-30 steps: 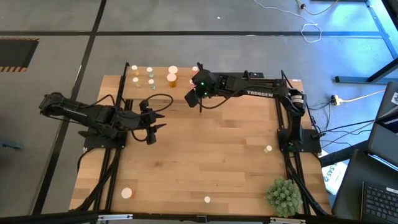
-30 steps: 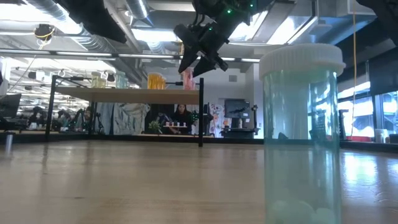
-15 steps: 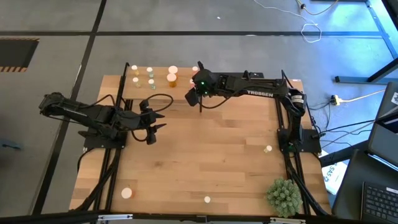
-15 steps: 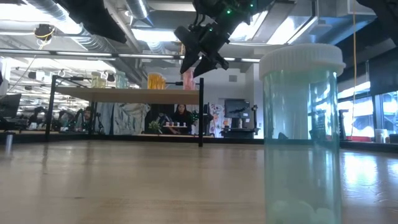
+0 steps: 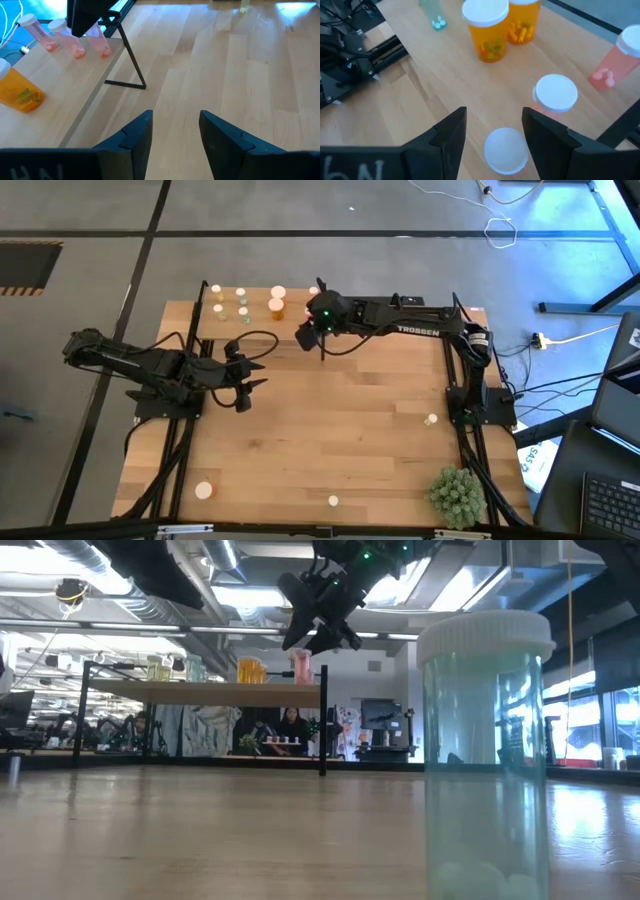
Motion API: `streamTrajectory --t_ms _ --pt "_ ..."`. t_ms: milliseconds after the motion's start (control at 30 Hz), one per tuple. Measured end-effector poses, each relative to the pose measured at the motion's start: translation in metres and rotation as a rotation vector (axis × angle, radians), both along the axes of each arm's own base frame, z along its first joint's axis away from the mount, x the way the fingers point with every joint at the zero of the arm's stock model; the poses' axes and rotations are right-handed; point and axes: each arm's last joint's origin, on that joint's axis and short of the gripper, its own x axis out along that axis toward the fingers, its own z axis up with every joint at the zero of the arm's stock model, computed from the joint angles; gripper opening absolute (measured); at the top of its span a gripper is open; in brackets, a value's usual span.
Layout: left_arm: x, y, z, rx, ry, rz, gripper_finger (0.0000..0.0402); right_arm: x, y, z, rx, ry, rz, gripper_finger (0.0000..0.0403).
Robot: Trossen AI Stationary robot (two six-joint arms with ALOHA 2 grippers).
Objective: Pick and place medicine bottles onto shelf by color
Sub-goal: Put the orange pill bottle on the shelf aligned with the orange pill bottle on the shelf
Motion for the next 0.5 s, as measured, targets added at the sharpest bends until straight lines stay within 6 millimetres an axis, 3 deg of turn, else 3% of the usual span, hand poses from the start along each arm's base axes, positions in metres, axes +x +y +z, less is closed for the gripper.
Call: streamTrajectory --t_ms 267,500 --pt "0.0 0.0 0.0 0.0 0.001 0.0 0.0156 -0.002 0.0 0.01 -0.045 -0.038 -0.005 0.0194" --pt "0.0 0.0 0.0 0.0 0.001 0.0 0.0156 -0.02 0.005 0.045 -0.185 -0.062 -0.029 0.0194"
